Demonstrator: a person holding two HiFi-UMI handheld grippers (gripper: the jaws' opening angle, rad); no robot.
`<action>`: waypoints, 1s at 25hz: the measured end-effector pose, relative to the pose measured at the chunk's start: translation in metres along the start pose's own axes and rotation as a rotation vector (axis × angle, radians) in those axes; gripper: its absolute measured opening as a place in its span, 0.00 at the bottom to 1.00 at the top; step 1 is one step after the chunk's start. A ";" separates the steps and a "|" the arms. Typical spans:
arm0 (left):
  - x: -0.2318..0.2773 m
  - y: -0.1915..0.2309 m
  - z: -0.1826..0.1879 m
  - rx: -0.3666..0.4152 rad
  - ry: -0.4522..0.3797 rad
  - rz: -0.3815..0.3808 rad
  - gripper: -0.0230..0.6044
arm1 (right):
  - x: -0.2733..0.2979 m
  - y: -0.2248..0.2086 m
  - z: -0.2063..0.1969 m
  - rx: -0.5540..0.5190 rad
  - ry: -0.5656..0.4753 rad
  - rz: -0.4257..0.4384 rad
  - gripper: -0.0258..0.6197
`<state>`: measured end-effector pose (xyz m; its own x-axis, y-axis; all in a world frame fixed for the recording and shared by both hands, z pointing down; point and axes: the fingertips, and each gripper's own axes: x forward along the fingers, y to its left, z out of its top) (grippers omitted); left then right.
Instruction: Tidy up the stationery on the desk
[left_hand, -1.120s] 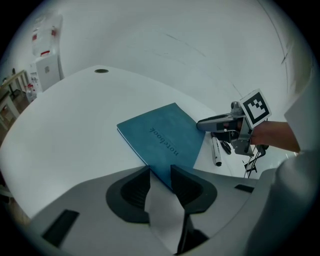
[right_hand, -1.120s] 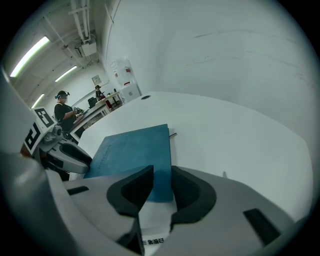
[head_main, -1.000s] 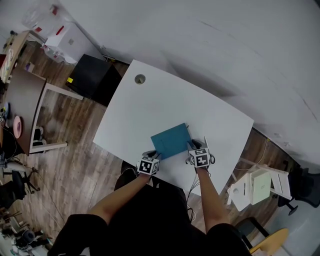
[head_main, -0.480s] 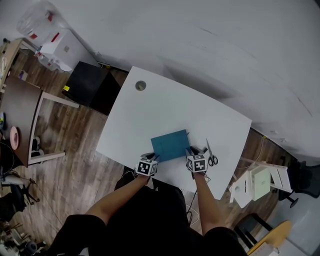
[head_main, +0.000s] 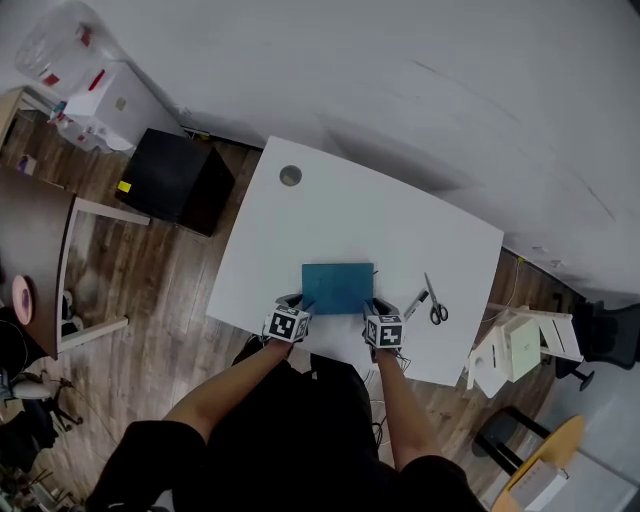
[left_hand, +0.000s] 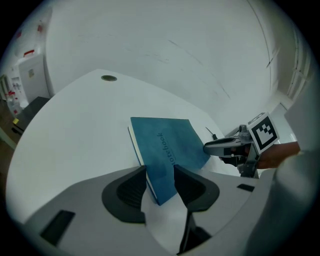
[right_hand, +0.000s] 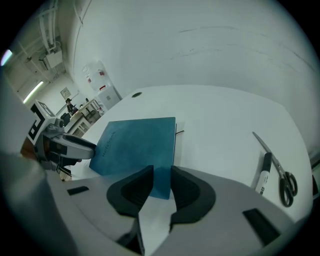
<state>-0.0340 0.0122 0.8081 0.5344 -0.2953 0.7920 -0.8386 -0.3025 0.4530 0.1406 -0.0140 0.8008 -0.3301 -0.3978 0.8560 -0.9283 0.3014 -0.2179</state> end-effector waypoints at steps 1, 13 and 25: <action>-0.003 0.007 0.001 0.005 0.002 -0.001 0.32 | 0.001 0.007 -0.001 0.012 0.000 -0.005 0.20; -0.033 0.095 0.025 0.041 -0.003 0.023 0.32 | 0.022 0.101 -0.008 0.061 0.012 -0.025 0.20; -0.052 0.138 0.040 0.077 -0.029 0.066 0.32 | 0.031 0.133 0.005 0.027 -0.018 -0.051 0.20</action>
<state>-0.1733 -0.0509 0.8132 0.4824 -0.3428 0.8061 -0.8619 -0.3498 0.3670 0.0060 0.0095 0.7962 -0.2854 -0.4273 0.8578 -0.9481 0.2567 -0.1876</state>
